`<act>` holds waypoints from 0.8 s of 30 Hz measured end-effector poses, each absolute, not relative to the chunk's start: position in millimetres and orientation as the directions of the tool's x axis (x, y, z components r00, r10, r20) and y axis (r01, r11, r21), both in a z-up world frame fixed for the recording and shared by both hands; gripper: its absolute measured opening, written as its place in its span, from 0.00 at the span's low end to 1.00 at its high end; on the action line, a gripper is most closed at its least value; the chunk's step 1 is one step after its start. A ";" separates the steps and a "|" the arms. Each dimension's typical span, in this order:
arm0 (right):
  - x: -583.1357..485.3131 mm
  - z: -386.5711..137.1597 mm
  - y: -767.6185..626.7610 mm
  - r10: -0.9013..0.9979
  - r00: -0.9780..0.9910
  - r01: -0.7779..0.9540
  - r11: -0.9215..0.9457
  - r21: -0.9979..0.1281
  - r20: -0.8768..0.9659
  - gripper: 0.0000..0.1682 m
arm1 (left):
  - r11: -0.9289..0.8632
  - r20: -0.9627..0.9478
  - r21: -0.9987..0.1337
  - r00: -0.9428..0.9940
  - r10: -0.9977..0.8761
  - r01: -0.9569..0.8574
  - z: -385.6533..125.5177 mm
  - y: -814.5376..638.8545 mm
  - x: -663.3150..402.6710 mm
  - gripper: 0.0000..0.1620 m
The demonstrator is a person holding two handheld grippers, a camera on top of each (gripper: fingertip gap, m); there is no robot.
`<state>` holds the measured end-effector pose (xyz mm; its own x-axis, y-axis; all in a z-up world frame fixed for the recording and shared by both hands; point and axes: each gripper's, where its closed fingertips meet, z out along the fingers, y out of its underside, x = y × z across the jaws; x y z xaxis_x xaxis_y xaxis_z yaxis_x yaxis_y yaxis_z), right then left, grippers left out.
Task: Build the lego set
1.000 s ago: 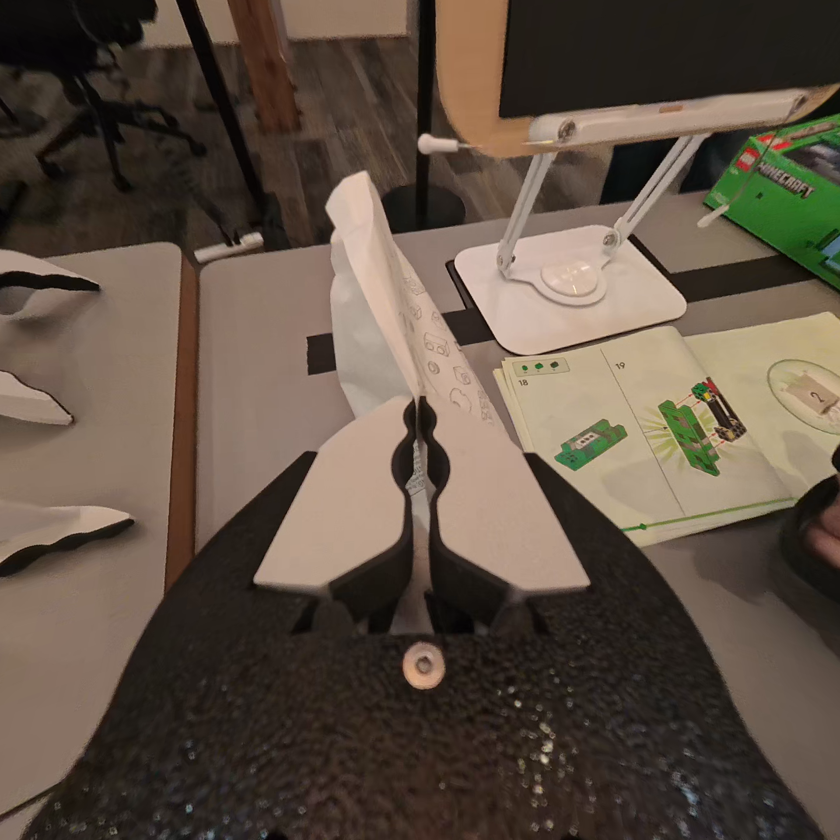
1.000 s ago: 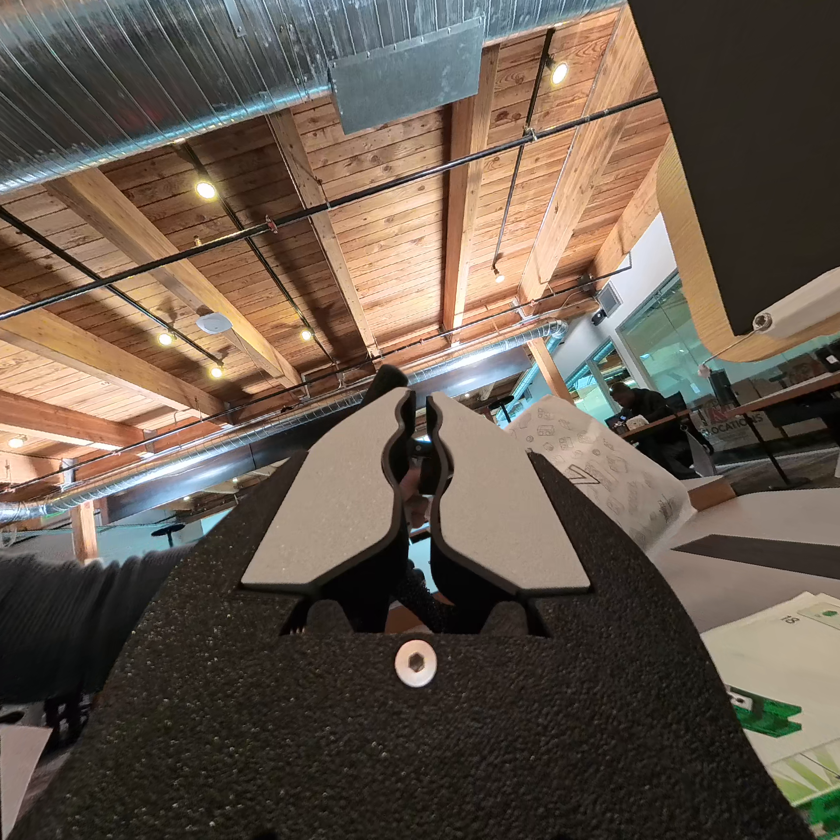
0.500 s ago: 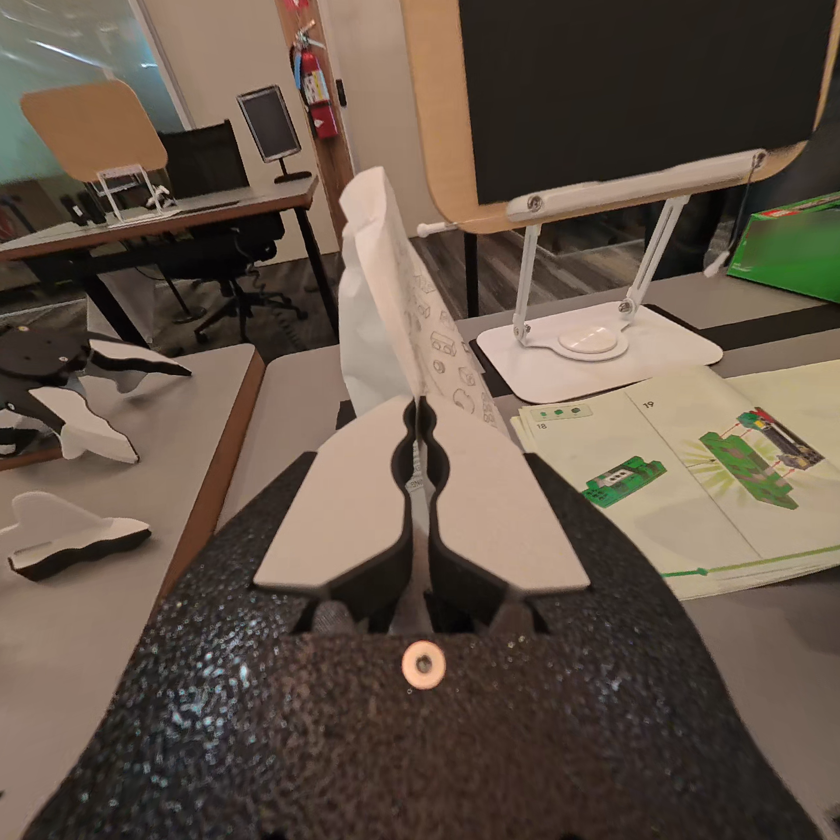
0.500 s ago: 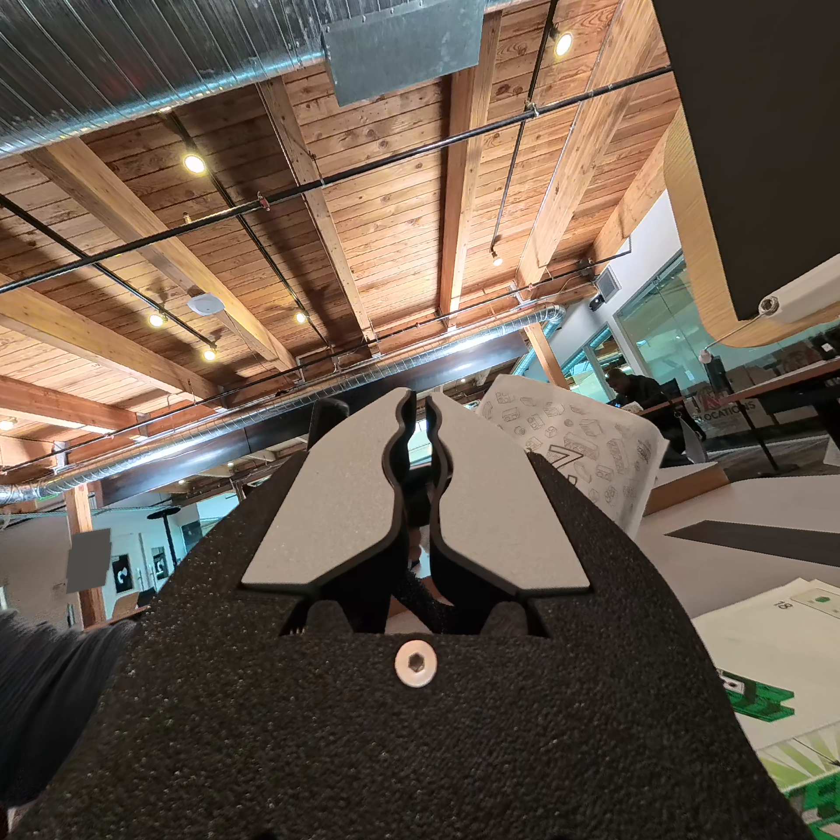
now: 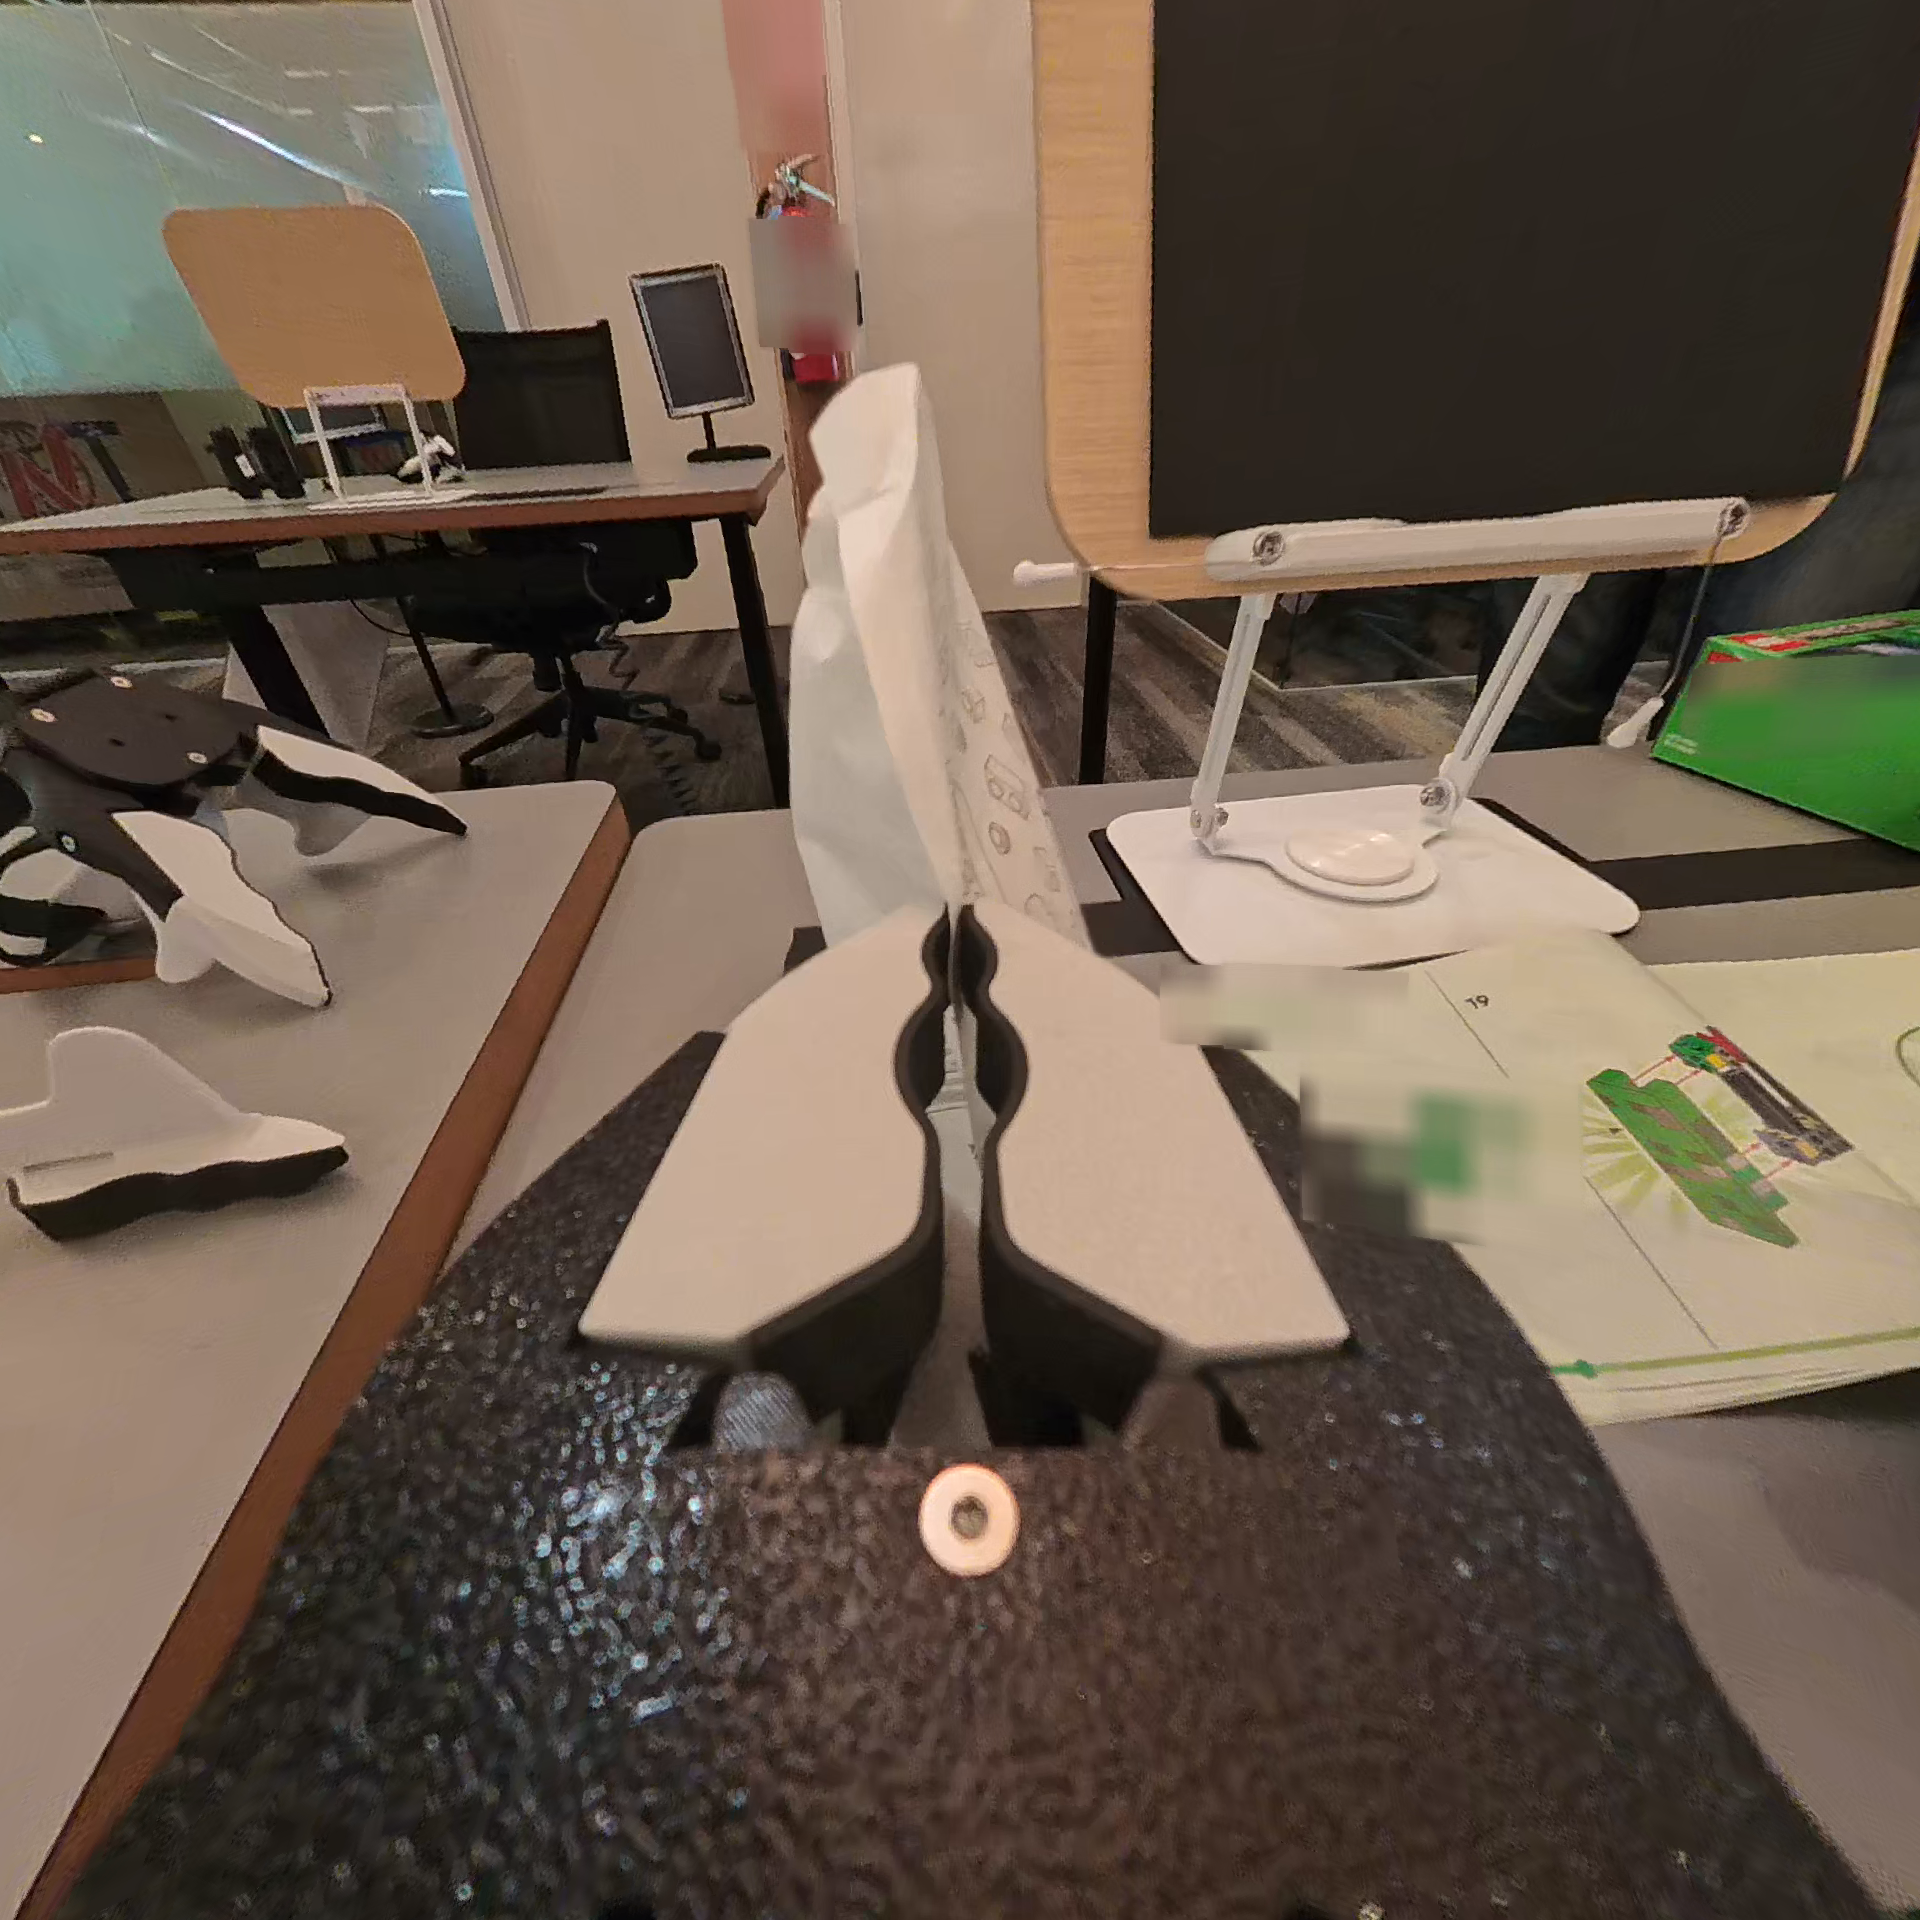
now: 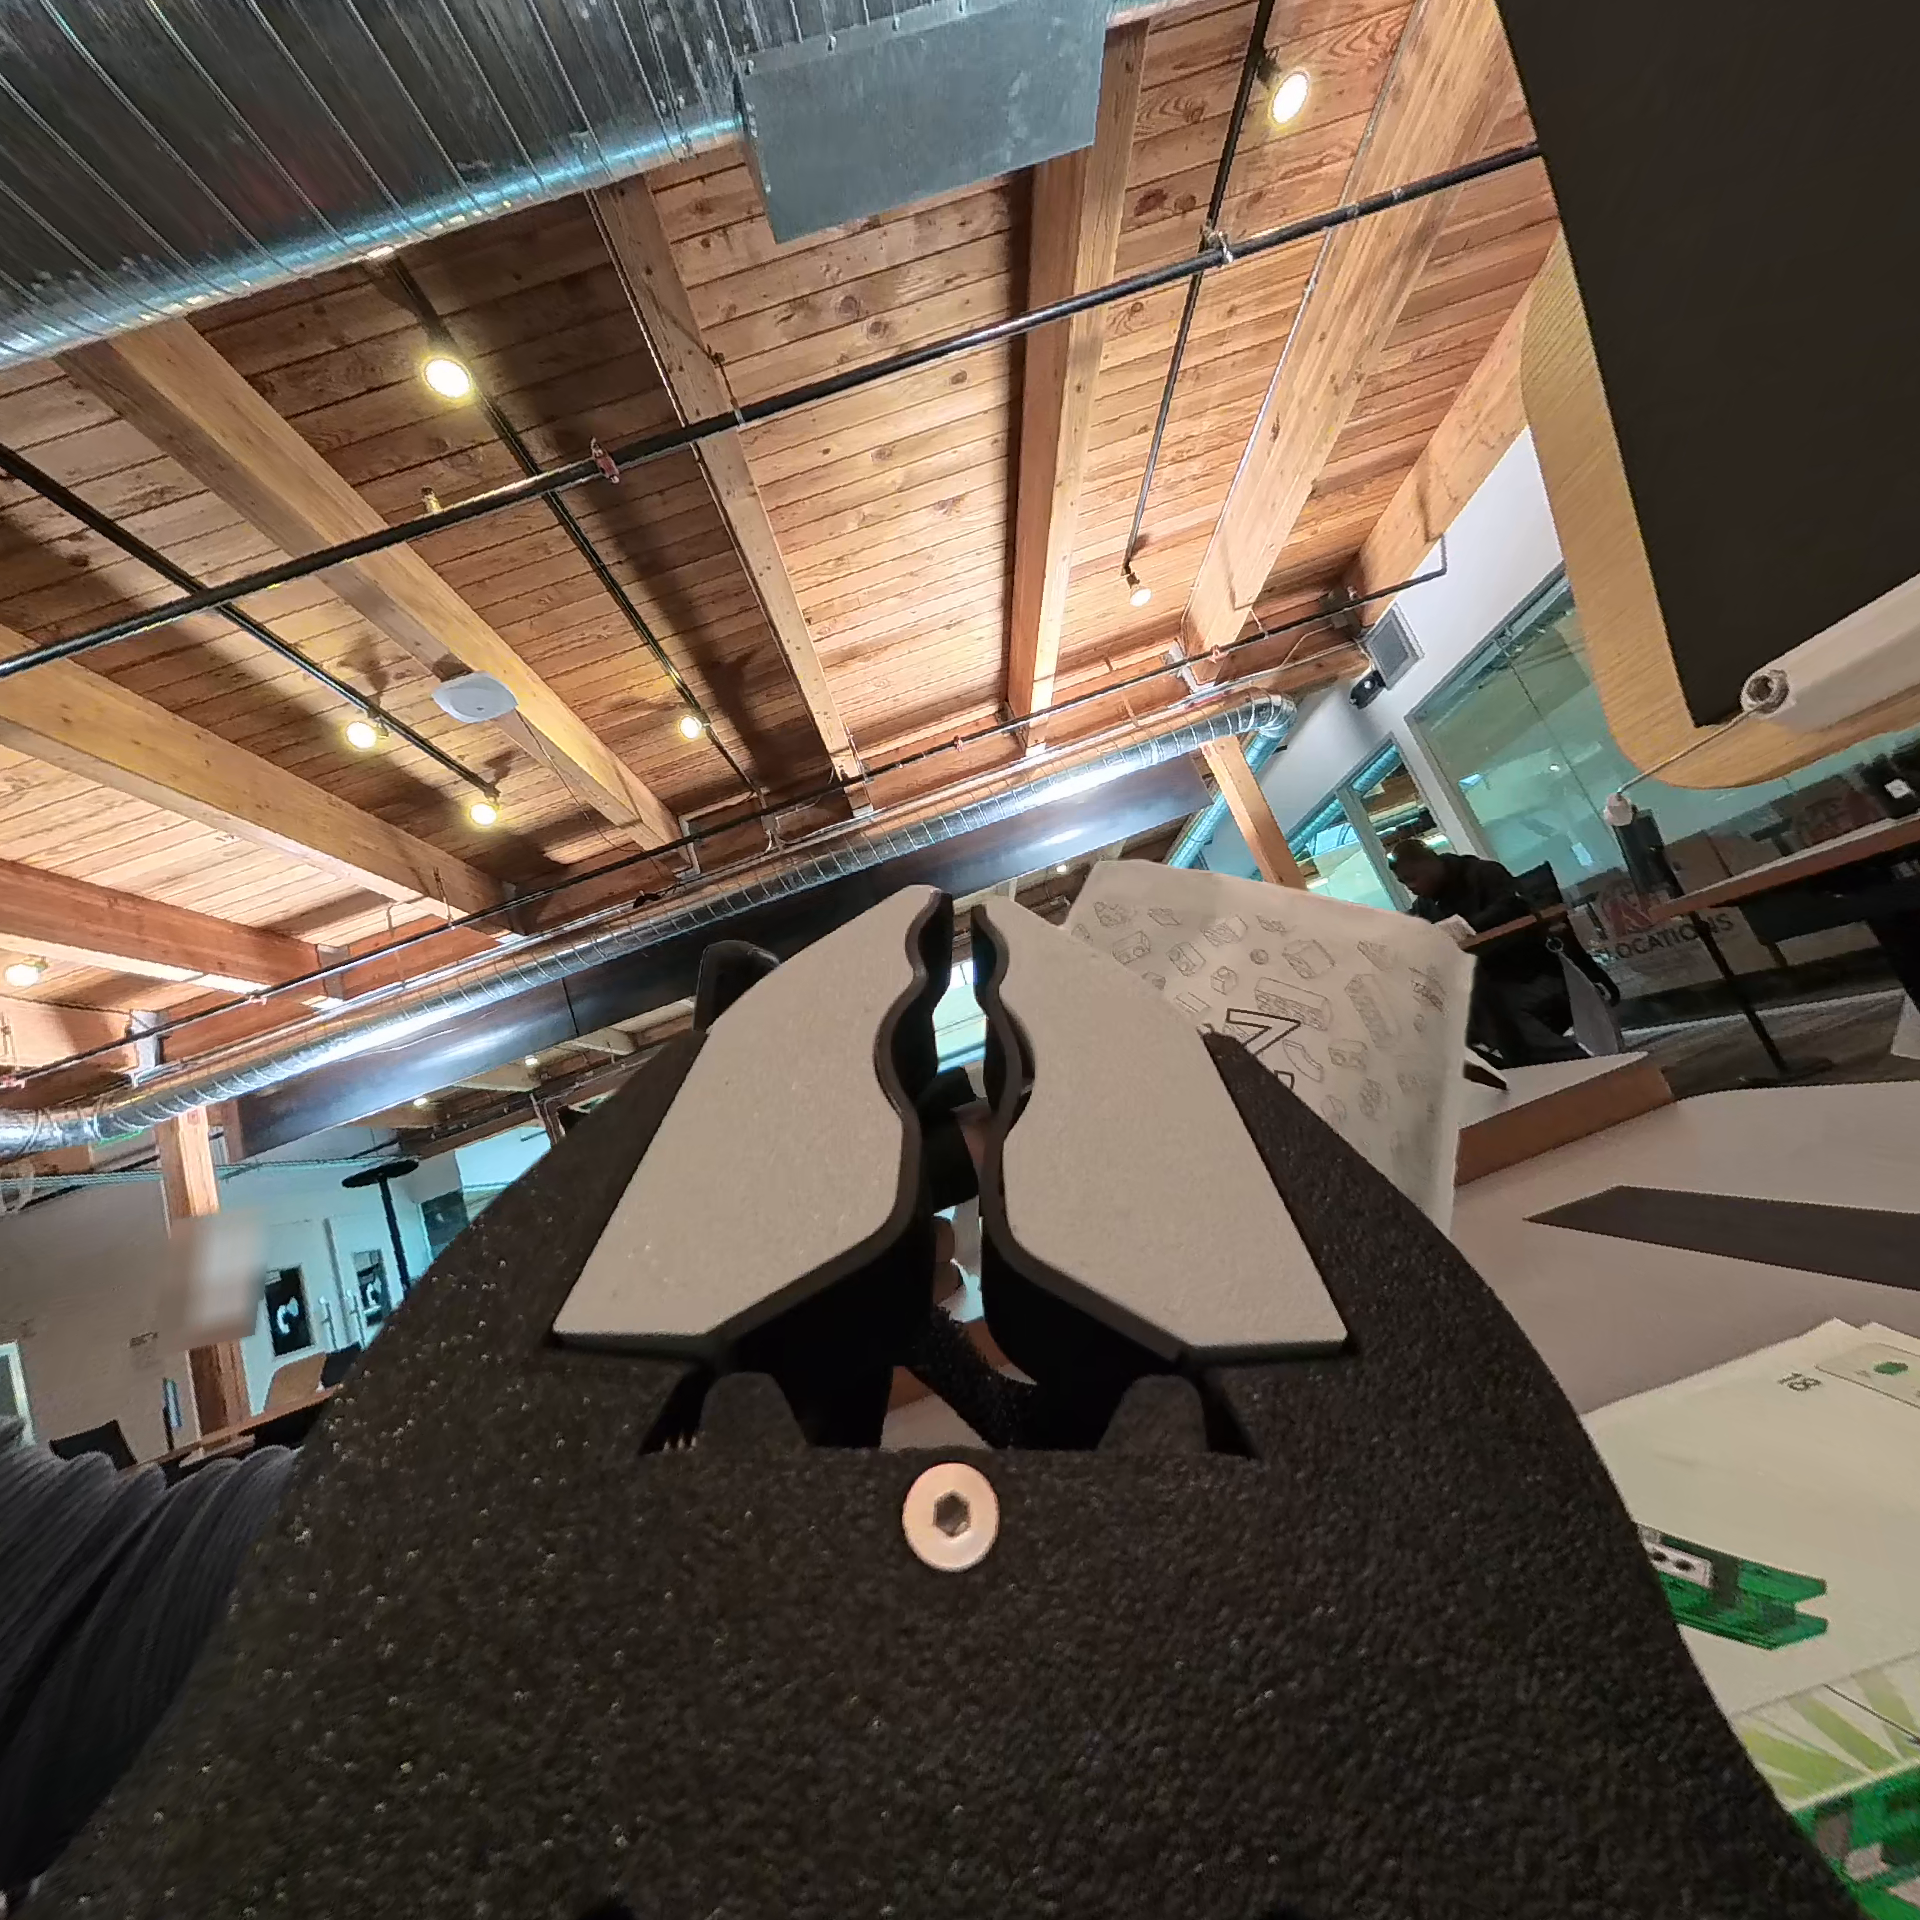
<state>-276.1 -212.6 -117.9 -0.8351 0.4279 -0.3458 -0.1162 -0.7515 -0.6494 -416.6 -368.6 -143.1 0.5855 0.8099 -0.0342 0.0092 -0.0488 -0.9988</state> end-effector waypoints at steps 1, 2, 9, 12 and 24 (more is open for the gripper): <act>-276.0 -117.9 -212.7 0.426 -0.836 -0.115 -0.753 -0.648 -0.346 0.01 | -0.045 -0.040 -0.999 0.583 0.811 -0.006 -140.4 -368.5 -415.6 0.00; -276.2 -118.0 -212.8 0.426 -0.836 -0.115 -0.752 -0.649 -0.346 0.02 | -0.044 -0.048 -0.999 0.579 0.814 -0.021 -137.9 -368.5 -415.0 0.00; -276.3 -118.1 -213.7 0.425 -0.836 -0.113 -0.752 -0.649 -0.347 0.01 | 0.025 -0.007 -0.998 0.555 0.832 -0.051 -125.5 -371.4 -418.7 0.00; -276.4 -118.3 -214.2 0.423 -0.837 -0.111 -0.753 -0.648 -0.347 0.01 | 0.018 -0.013 -0.998 0.548 0.837 -0.053 -125.8 -370.1 -421.6 0.00; -276.2 -118.2 -214.7 0.421 -0.838 -0.111 -0.755 -0.646 -0.348 0.01 | 0.035 -0.034 -0.991 0.491 0.871 -0.132 -107.1 -380.1 -424.6 0.00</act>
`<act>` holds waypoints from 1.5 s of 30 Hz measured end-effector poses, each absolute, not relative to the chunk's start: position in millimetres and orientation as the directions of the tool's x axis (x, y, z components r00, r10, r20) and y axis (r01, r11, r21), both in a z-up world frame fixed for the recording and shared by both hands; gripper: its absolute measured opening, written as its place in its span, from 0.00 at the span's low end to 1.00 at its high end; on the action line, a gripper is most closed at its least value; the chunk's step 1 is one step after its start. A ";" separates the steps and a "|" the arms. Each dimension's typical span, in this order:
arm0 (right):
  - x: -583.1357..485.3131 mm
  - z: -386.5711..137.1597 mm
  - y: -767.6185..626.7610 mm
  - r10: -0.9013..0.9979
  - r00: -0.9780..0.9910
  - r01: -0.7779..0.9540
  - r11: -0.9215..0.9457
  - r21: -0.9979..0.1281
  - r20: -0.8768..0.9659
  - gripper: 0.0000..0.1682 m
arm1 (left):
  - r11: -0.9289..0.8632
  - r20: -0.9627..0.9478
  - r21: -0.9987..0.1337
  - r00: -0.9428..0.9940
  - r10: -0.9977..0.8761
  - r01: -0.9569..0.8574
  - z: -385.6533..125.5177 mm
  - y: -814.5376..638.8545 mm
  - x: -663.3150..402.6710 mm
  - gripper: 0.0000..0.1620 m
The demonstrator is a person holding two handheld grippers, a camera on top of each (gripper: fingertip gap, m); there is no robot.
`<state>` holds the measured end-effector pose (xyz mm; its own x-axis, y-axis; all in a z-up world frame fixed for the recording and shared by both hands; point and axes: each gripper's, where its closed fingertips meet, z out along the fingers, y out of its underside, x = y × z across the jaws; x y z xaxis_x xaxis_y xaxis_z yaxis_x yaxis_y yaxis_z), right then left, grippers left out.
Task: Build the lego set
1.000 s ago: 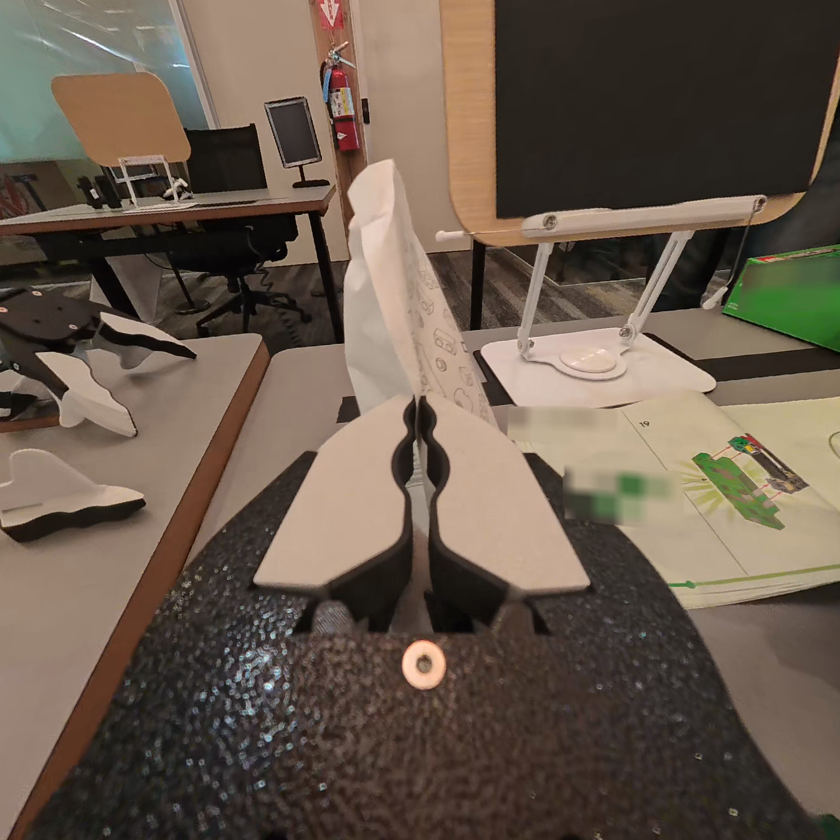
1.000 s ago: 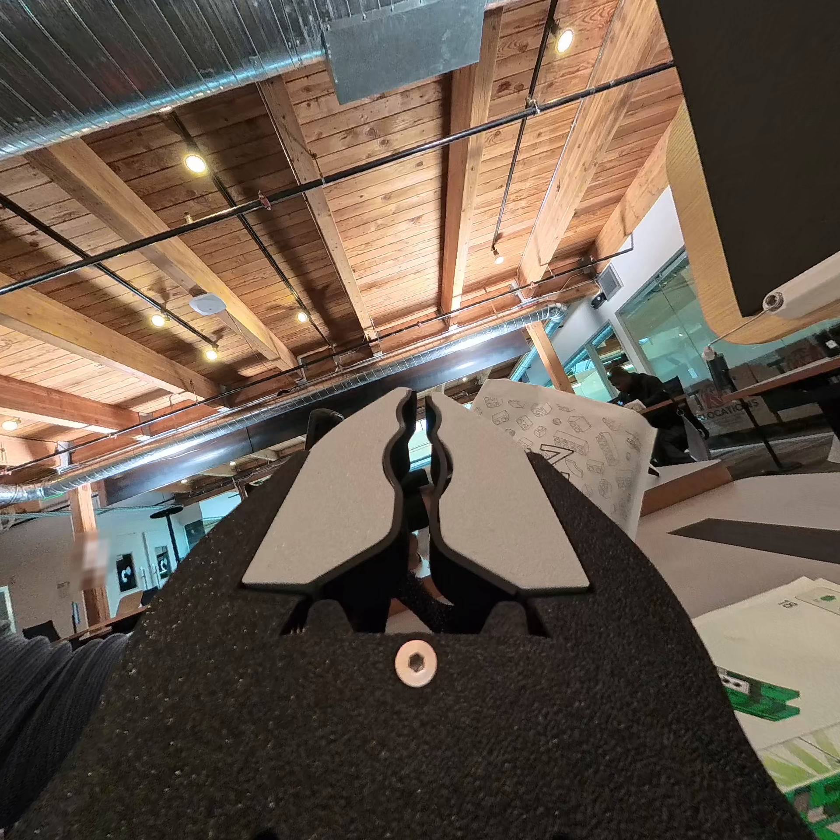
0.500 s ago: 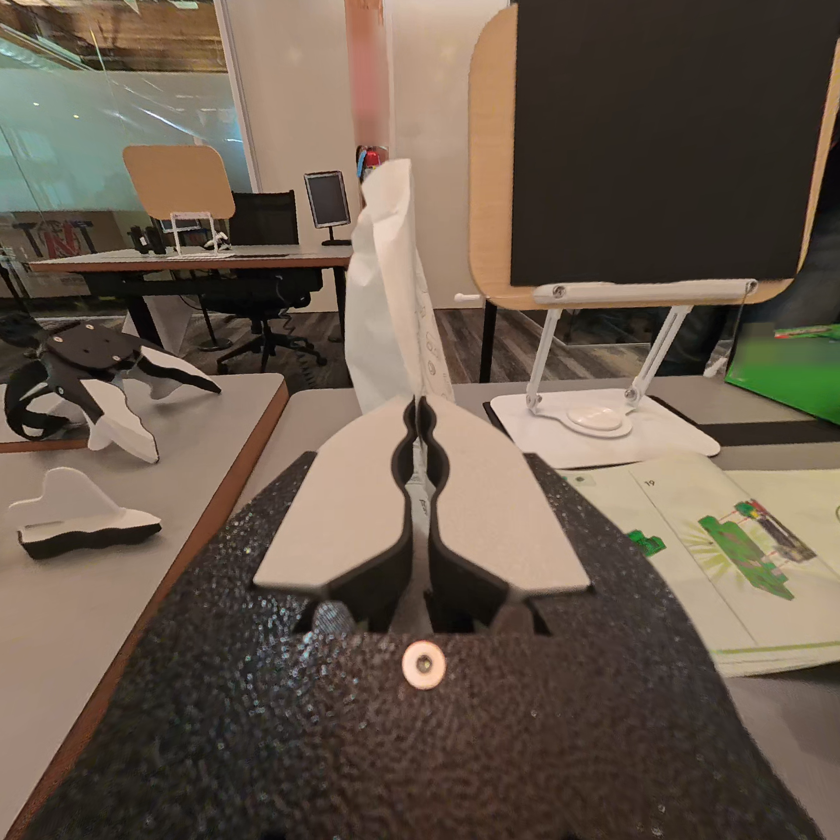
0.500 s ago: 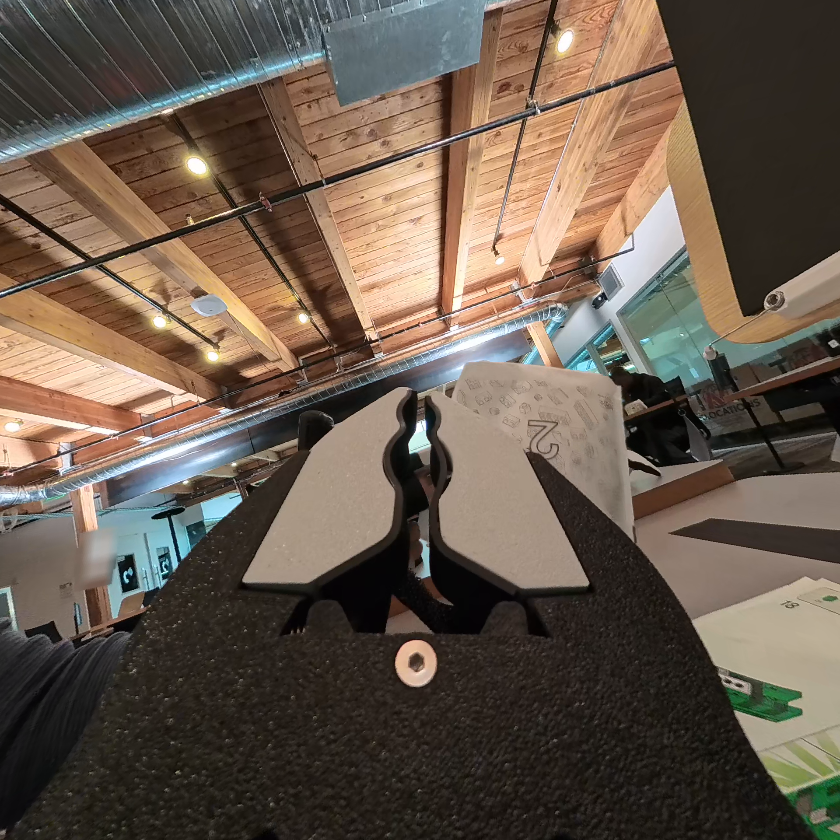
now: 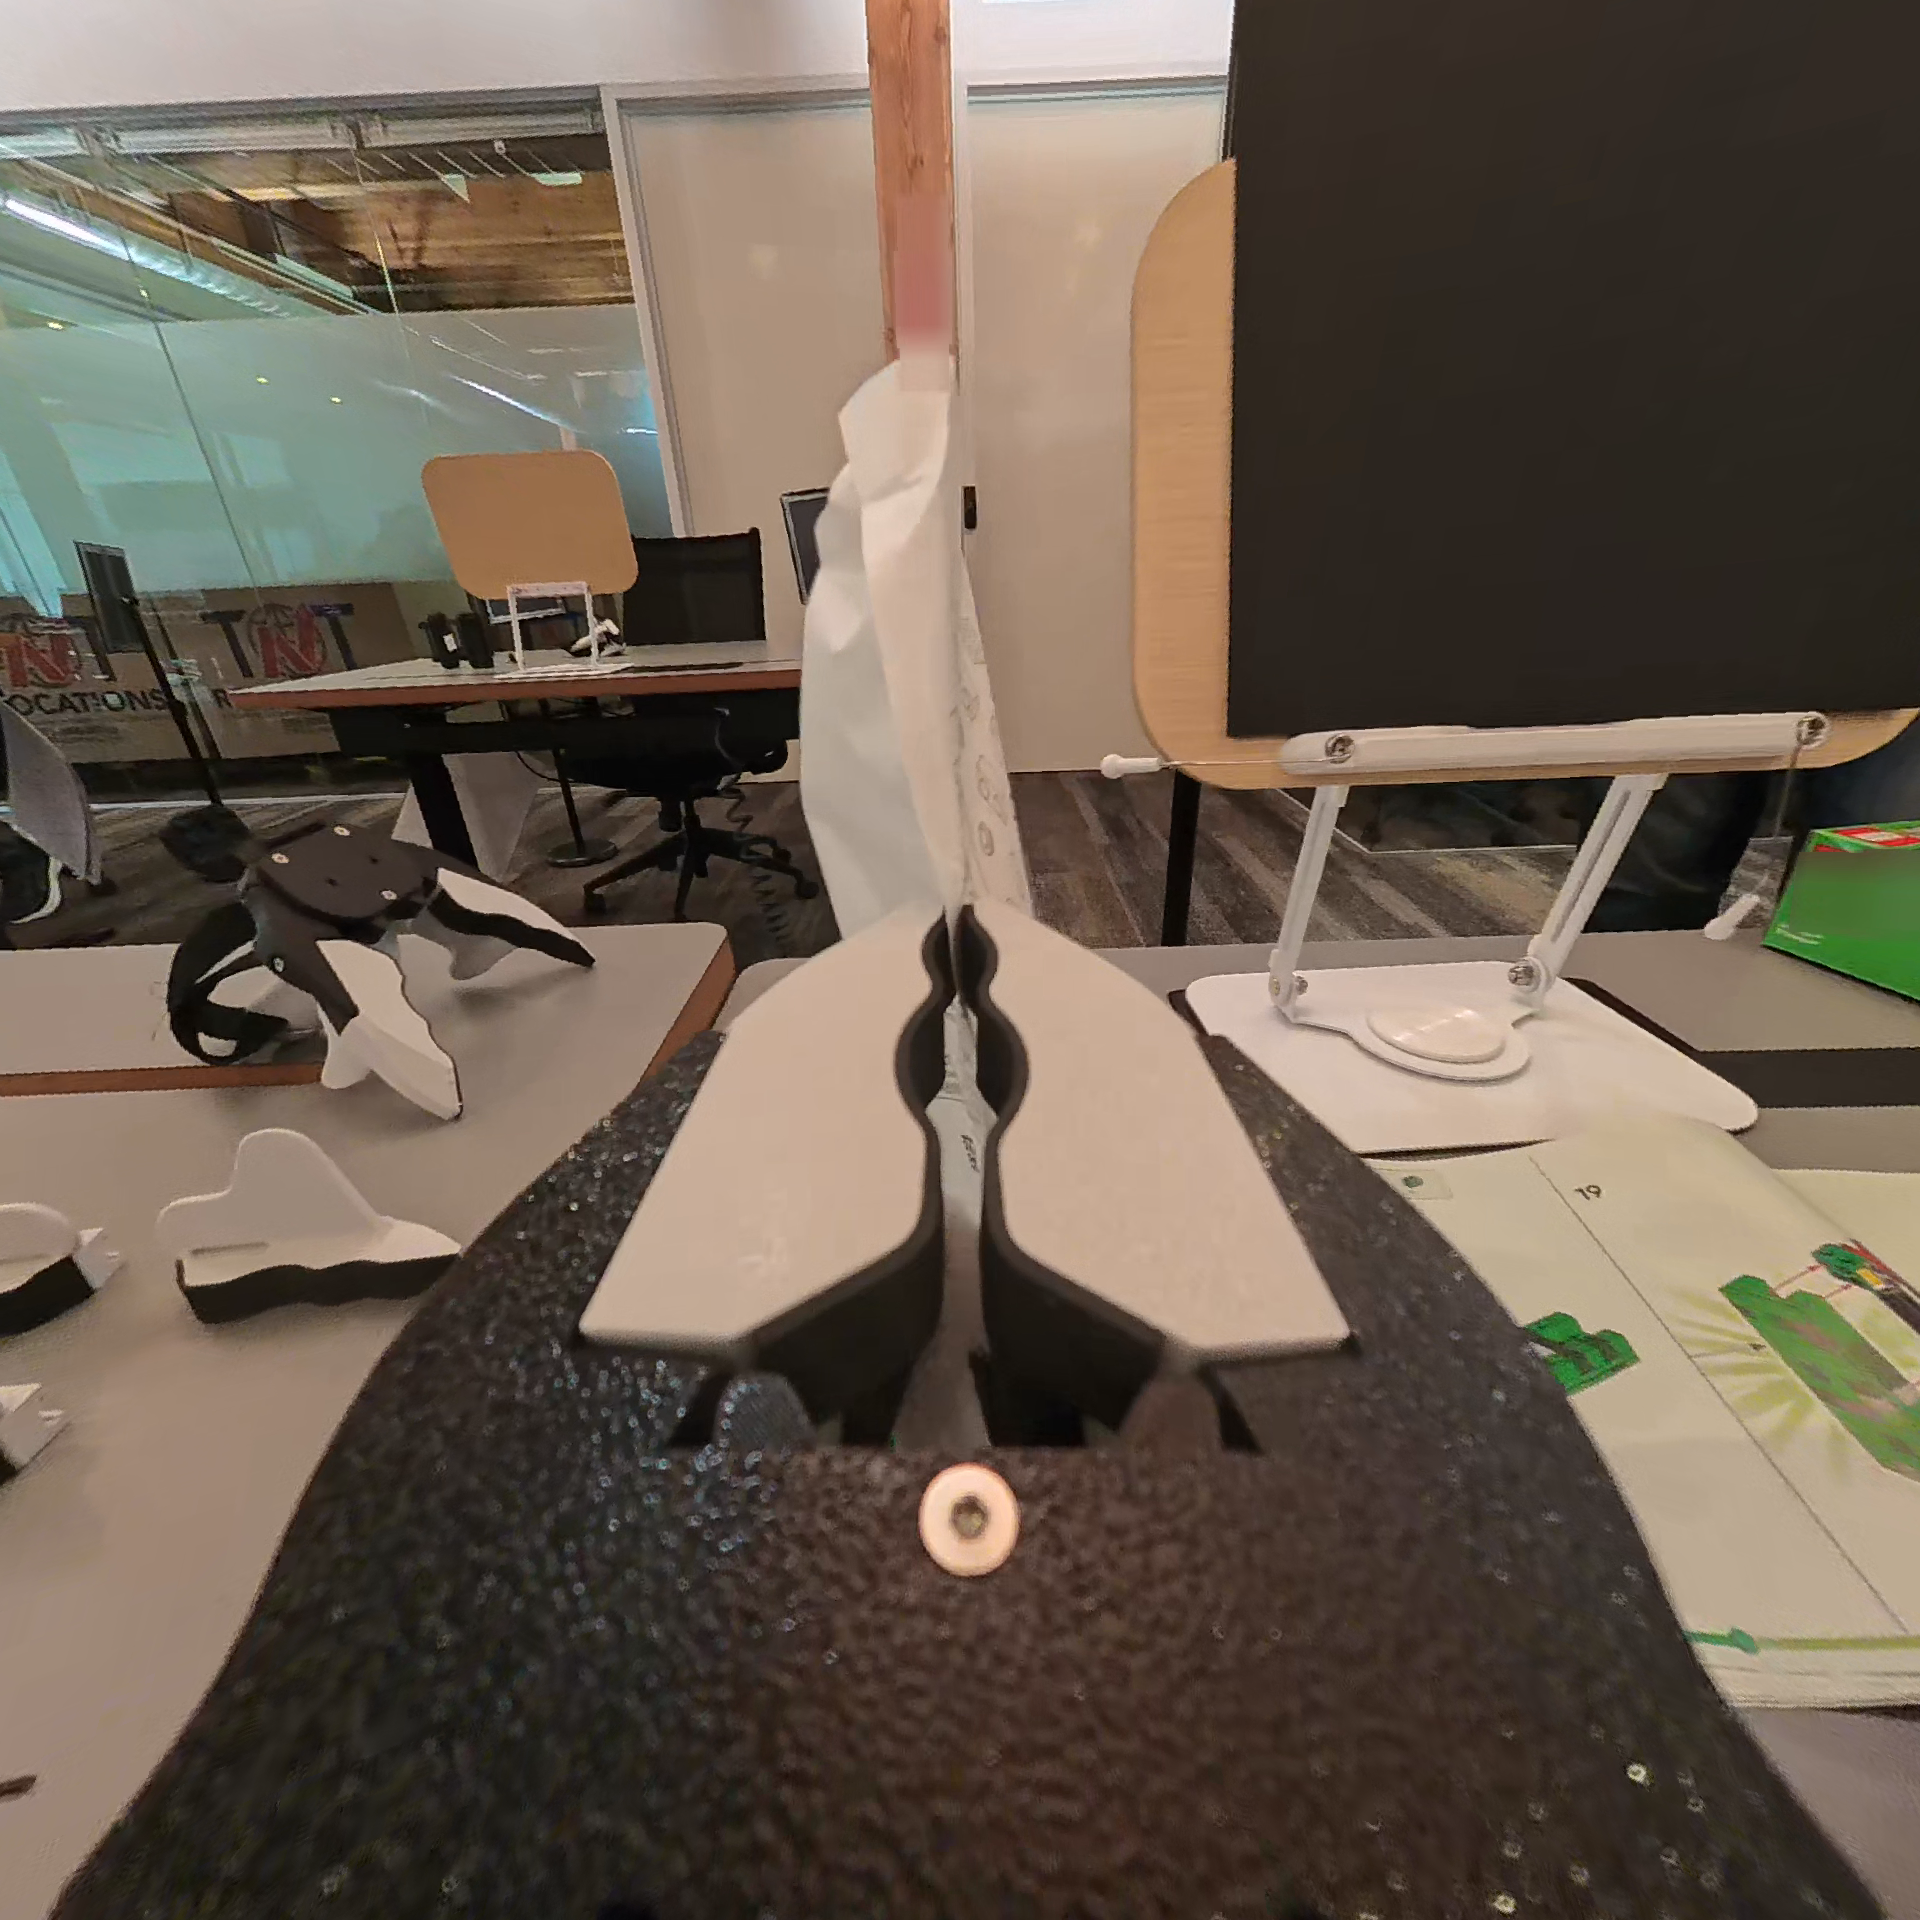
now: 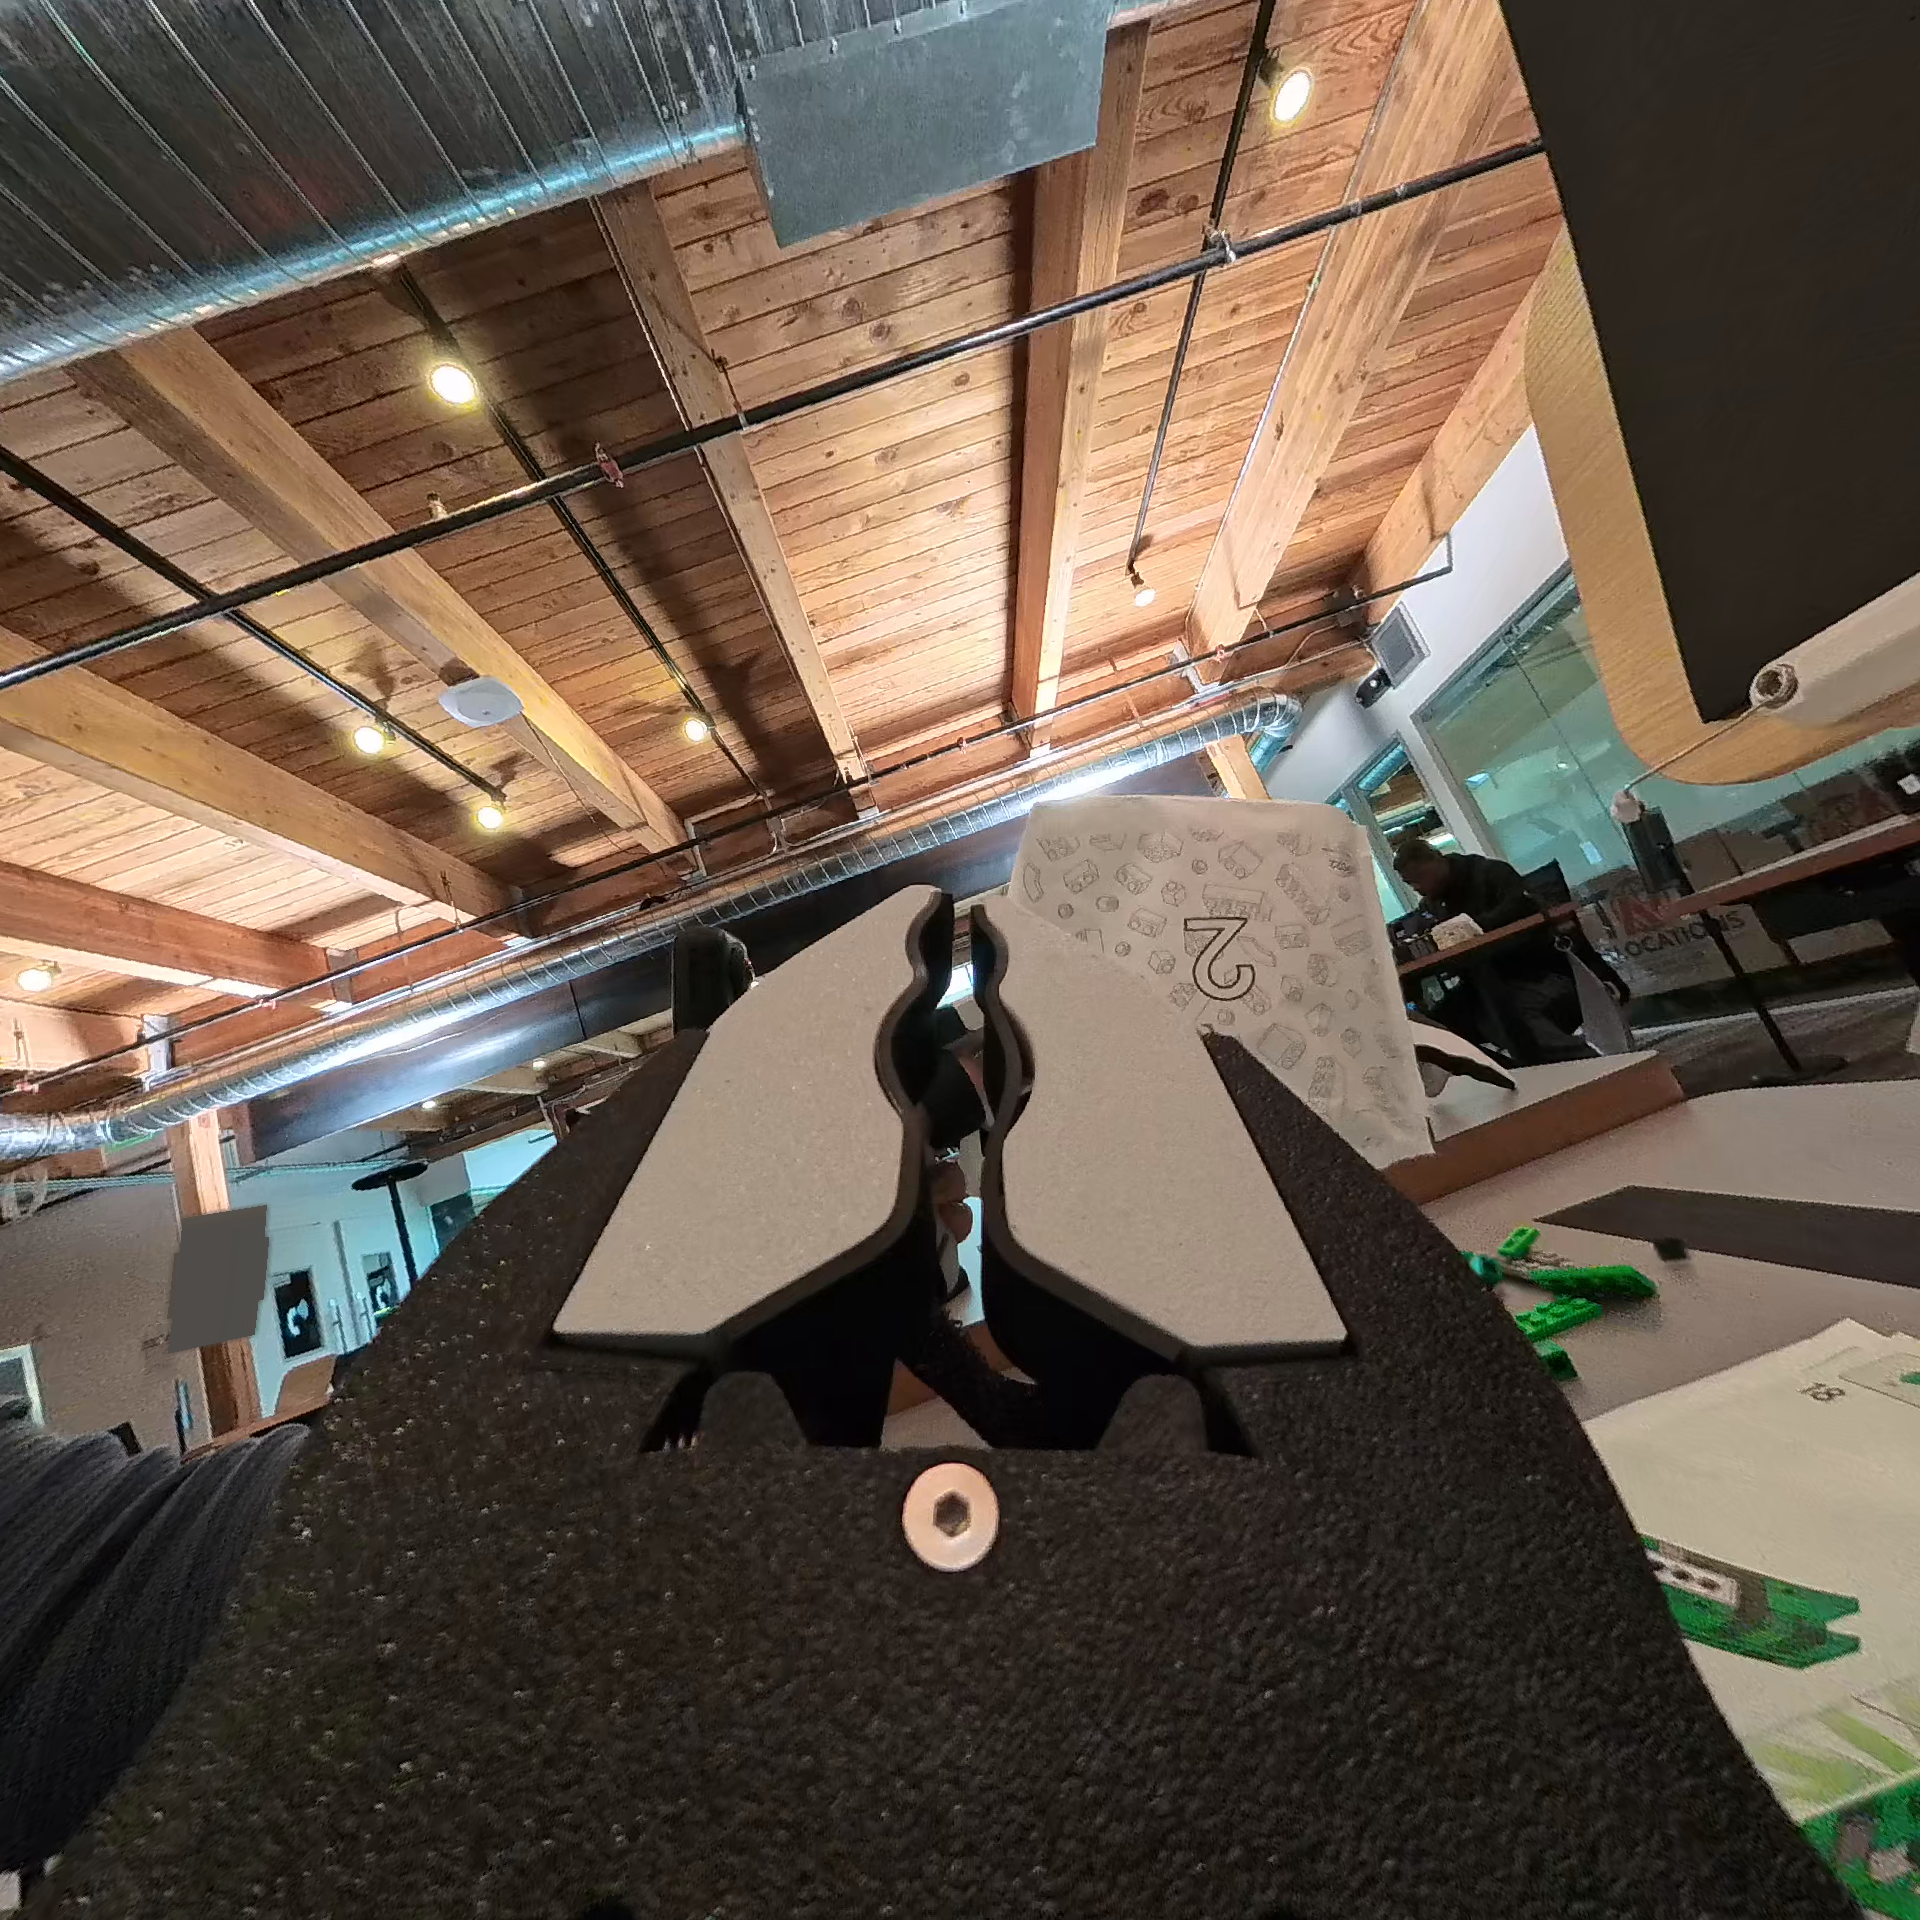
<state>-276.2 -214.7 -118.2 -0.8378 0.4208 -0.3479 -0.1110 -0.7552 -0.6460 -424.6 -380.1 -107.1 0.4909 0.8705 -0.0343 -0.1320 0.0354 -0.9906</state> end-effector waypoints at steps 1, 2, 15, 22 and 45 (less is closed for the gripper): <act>-276.1 -118.2 -214.3 0.420 -0.838 -0.111 -0.756 -0.645 -0.348 0.01 | 0.036 -0.036 -0.990 0.488 0.872 -0.136 -106.9 -380.8 -424.2 0.00; -276.1 -118.2 -213.7 0.420 -0.837 -0.112 -0.758 -0.642 -0.350 0.01 | 0.036 -0.038 -0.989 0.485 0.874 -0.142 -106.3 -381.5 -423.4 0.00; -274.6 -114.4 -211.0 0.458 -0.826 -0.148 -0.740 -0.657 -0.330 0.02 | 0.139 -0.016 -0.960 0.541 0.841 -0.244 -58.1 -376.9 -394.6 0.00; -257.5 -88.9 -197.2 0.559 -0.803 -0.218 -0.597 -0.772 -0.205 0.20 | 0.245 -0.051 -0.947 0.850 0.524 -0.208 -23.5 -333.3 -340.5 0.00; -203.8 -43.7 -137.8 0.465 -0.885 -0.133 -0.234 -0.963 0.009 0.23 | 0.218 -0.174 -0.970 0.927 -0.331 -0.105 -41.2 -245.2 -224.8 0.00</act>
